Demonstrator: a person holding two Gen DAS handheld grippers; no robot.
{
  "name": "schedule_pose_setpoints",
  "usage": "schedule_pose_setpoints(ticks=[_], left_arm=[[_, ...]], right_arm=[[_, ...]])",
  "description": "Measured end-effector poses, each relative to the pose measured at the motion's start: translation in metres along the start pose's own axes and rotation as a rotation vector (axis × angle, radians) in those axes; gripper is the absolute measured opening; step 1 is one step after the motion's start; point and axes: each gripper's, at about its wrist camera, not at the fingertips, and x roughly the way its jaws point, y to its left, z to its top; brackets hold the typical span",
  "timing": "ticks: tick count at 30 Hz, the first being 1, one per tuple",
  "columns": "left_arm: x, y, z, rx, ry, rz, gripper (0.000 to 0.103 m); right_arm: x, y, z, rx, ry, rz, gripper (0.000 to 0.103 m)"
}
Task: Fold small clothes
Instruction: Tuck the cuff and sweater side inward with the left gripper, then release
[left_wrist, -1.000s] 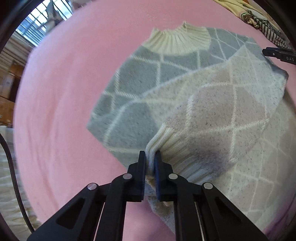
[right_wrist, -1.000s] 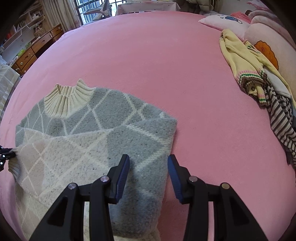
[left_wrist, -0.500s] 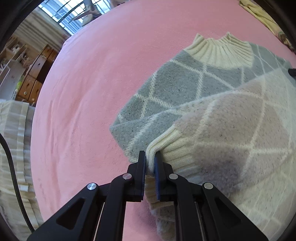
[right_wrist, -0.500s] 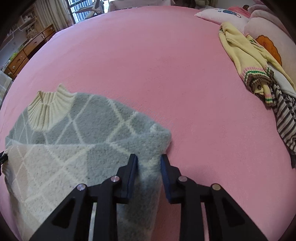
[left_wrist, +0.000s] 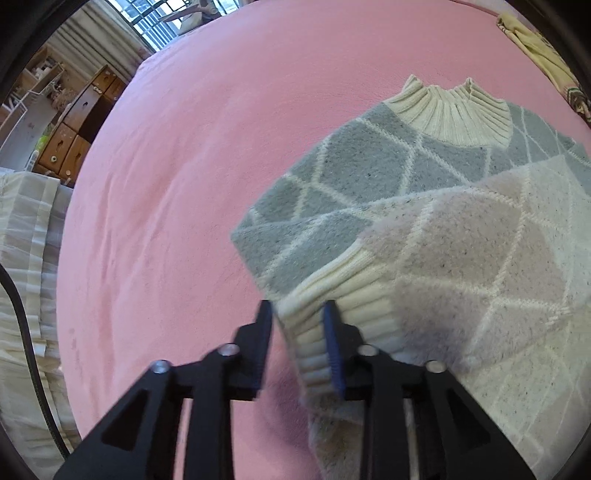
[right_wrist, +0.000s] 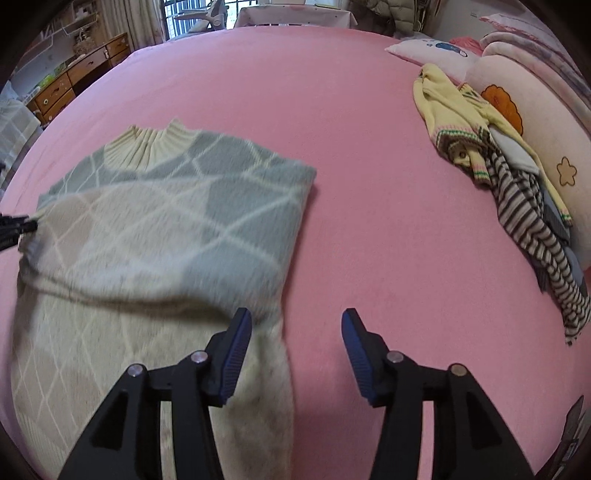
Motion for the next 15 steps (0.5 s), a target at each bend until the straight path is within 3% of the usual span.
schedule_pose_setpoints(ticks=[5,10,13,15], left_arm=[[-0.028,0.01,-0.018,-0.066,-0.044,0.025,0.04],[-0.045,-0.003,-0.025,-0.153,-0.086,-0.105,0.043],[-0.026,-0.028,-0.021,-0.113,-0.056,-0.092,0.043],[-0.007,-0.036,-0.022,-0.104,-0.021,-0.055,0.043]], right_arm=[[0.016,0.018,-0.013,-0.033,0.009,-0.035,0.051],[0.031,0.03,-0.004,-0.008,-0.007,-0.059,0.051],[0.037,0.027,-0.001,0.029,0.002,-0.077,0.028],[0.036,0.015,-0.002,0.09,-0.006,-0.027,0.024]])
